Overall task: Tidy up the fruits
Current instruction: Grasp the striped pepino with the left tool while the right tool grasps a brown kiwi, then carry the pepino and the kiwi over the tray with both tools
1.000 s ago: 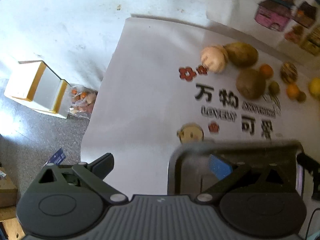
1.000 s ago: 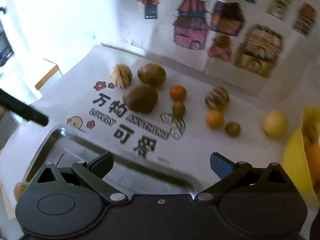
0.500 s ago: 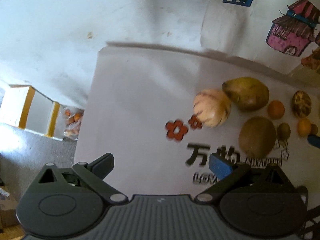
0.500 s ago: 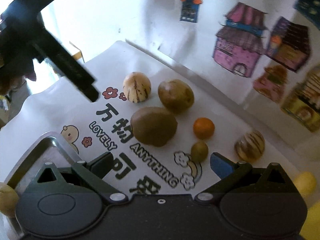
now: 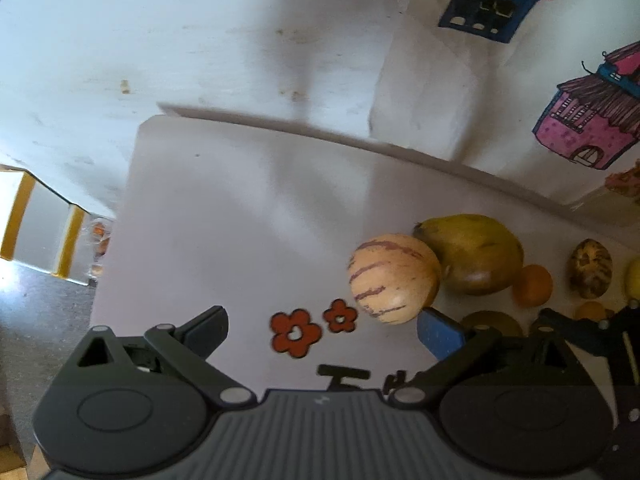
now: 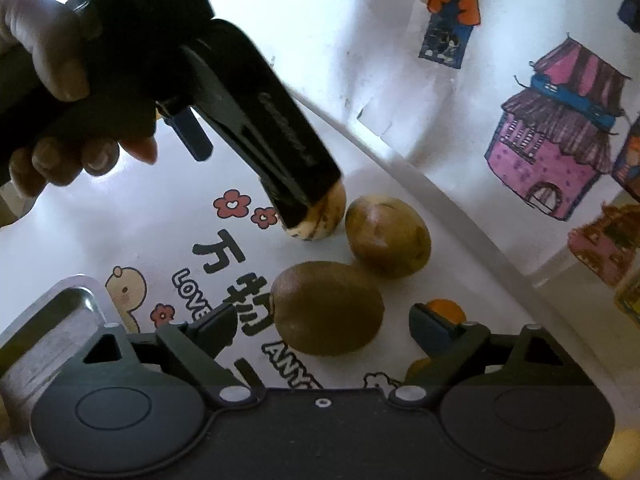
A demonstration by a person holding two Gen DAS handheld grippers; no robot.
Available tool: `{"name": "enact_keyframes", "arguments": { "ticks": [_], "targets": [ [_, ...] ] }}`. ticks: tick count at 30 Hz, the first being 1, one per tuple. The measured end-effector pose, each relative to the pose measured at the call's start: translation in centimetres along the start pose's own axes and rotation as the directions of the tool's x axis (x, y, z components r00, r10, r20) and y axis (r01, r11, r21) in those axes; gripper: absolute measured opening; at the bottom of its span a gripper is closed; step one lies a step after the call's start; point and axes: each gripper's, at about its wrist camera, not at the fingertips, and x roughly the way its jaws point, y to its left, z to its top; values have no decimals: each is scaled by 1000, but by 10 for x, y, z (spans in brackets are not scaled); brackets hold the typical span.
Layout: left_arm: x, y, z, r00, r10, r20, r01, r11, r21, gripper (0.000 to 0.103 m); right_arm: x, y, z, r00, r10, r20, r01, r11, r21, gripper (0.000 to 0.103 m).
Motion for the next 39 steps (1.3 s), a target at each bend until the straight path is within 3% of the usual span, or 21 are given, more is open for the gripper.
{"name": "enact_keyframes", "arguments": {
  "ticks": [15, 18, 26, 39],
  "targets": [
    [13, 7, 8, 997, -77, 9, 77, 997, 2, 91, 20, 1, 0, 1000, 8, -12, -8, 1000, 17, 83],
    [18, 12, 14, 996, -89, 12, 89, 996, 6, 86, 22, 2, -1, 1000, 2, -13, -1, 1000, 20, 81],
    [23, 20, 21, 985, -173, 17, 173, 985, 4, 56, 21, 3, -3, 1000, -13, -9, 13, 999, 34, 76],
    [14, 22, -4, 984, -175, 40, 177, 983, -40, 55, 21, 1, -5, 999, -32, 4, 32, 998, 60, 67]
  ]
}}
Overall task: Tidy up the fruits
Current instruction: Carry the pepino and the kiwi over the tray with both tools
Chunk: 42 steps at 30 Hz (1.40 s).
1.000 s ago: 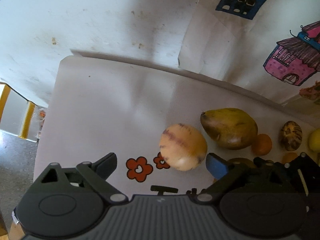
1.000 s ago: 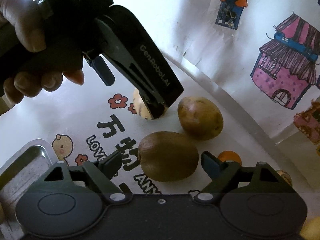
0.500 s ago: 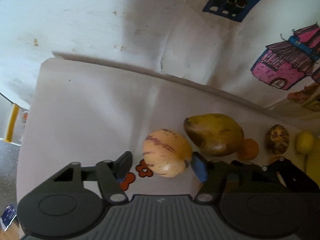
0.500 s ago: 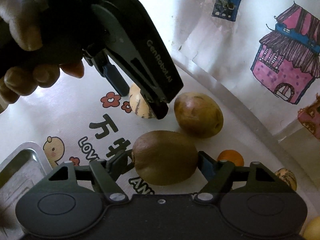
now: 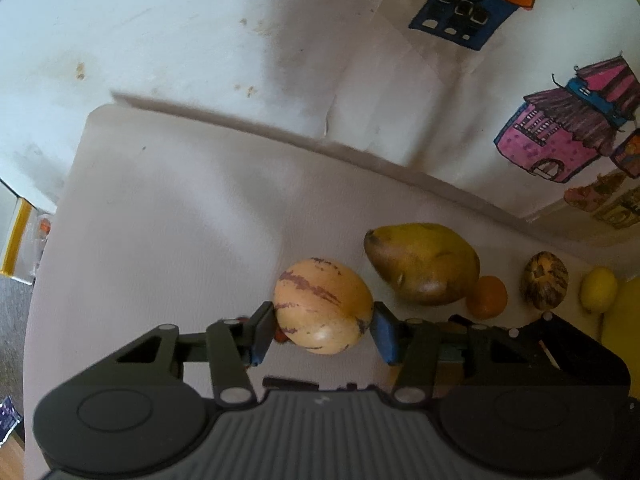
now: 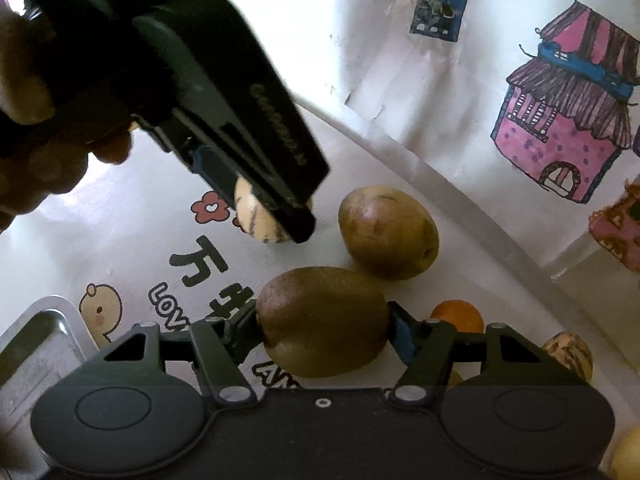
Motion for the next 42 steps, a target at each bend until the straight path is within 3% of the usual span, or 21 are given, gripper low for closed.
{"name": "enact_keyframes", "arguments": {
  "ticks": [15, 22, 35, 42],
  "targets": [
    [-43, 7, -43, 998, -56, 42, 56, 998, 6, 55, -47, 20, -21, 1000, -27, 11, 27, 997, 75, 67],
    [-68, 5, -78, 997, -70, 36, 69, 997, 21, 55, -76, 43, -37, 999, -41, -2, 41, 995, 89, 67],
    [-88, 17, -154, 997, -61, -46, 64, 996, 68, 55, -110, 84, -69, 996, -11, -86, 25, 986, 164, 67],
    [-85, 18, -177, 995, -37, -98, 46, 994, 99, 55, -112, 103, -84, 990, -2, -139, 28, 983, 182, 67]
  ]
}}
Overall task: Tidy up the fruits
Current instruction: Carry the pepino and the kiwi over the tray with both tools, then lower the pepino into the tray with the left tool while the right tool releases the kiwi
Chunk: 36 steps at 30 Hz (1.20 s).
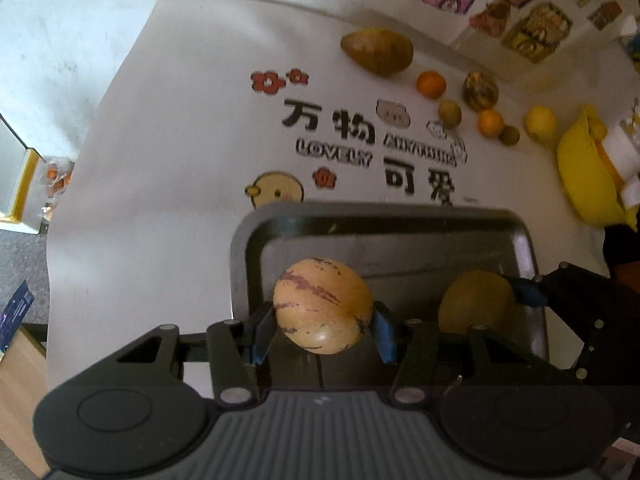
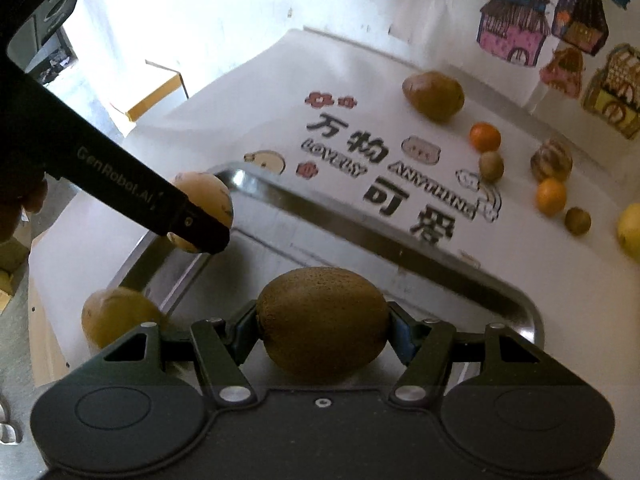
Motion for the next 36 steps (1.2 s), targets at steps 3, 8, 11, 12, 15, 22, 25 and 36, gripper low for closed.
{"name": "enact_keyframes", "arguments": {
  "ticks": [3, 8, 11, 12, 15, 22, 25, 36],
  "targets": [
    [1, 0, -5, 1000, -1, -13, 1, 1000, 0, 55, 0, 3, -4, 1000, -9, -7, 9, 1000, 4, 67],
    [3, 0, -7, 1000, 3, -21, -3, 1000, 3, 55, 1, 2, -9, 1000, -19, -16, 20, 999, 33, 67],
    [3, -2, -8, 1000, 8, -24, -8, 1000, 12, 55, 2, 2, -11, 1000, -25, -19, 25, 999, 37, 67],
    [3, -3, -8, 1000, 9, -25, -8, 1000, 18, 55, 2, 2, -12, 999, -25, -20, 26, 999, 38, 67],
    [3, -5, -9, 999, 11, -33, -10, 1000, 28, 55, 3, 1, -14, 999, -30, -25, 31, 999, 44, 67],
    [6, -6, -12, 999, 20, -46, -19, 999, 30, 55, 6, -1, -20, 999, -32, -35, 34, 998, 55, 67],
    [8, -6, -13, 998, 28, -50, -26, 999, 30, 55, 7, 0, -21, 999, -33, -38, 35, 998, 59, 67],
    [11, -7, -15, 997, 45, -55, -43, 998, 37, 55, 11, -1, -25, 998, -29, -56, 33, 997, 72, 67]
  ]
}}
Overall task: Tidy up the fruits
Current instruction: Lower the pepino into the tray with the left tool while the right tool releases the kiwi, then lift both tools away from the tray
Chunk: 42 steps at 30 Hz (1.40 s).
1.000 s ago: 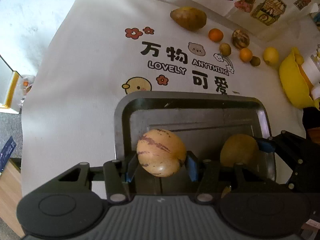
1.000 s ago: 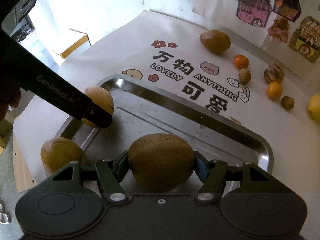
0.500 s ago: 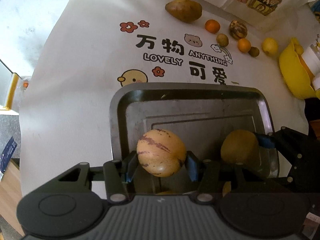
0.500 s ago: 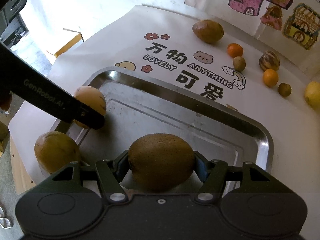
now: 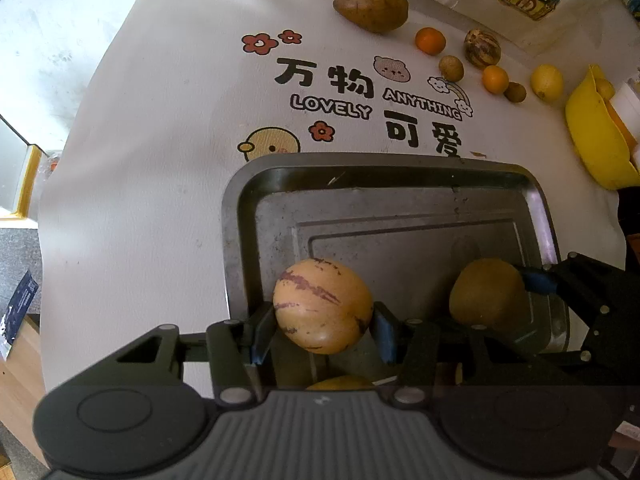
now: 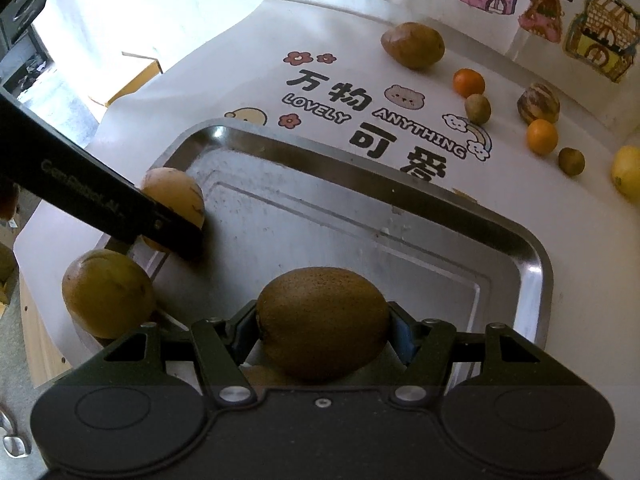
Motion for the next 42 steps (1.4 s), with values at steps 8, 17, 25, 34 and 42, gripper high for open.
{"name": "enact_keyframes", "arguments": {
  "ticks": [8, 17, 25, 34, 42],
  "targets": [
    [2, -2, -2, 1000, 7, -3, -7, 1000, 2, 56, 1, -1, 0, 1000, -1, 2, 1, 1000, -4, 68],
    [-1, -6, -9, 1000, 8, -20, -8, 1000, 2, 68, -3, -1, -7, 1000, -2, -1, 2, 1000, -5, 77],
    [-25, -8, -16, 1000, 5, 10, -5, 1000, -5, 80, -26, 1, -15, 999, -23, 38, 23, 1000, 5, 84],
    [-56, -1, -33, 999, 12, 52, -10, 999, -42, 98, -57, 11, -22, 996, -52, 75, 50, 998, 22, 95],
    [-76, 2, -64, 995, 75, 64, -74, 997, -12, 102, -79, 29, -40, 995, -73, 75, 73, 997, 4, 102]
  ]
}}
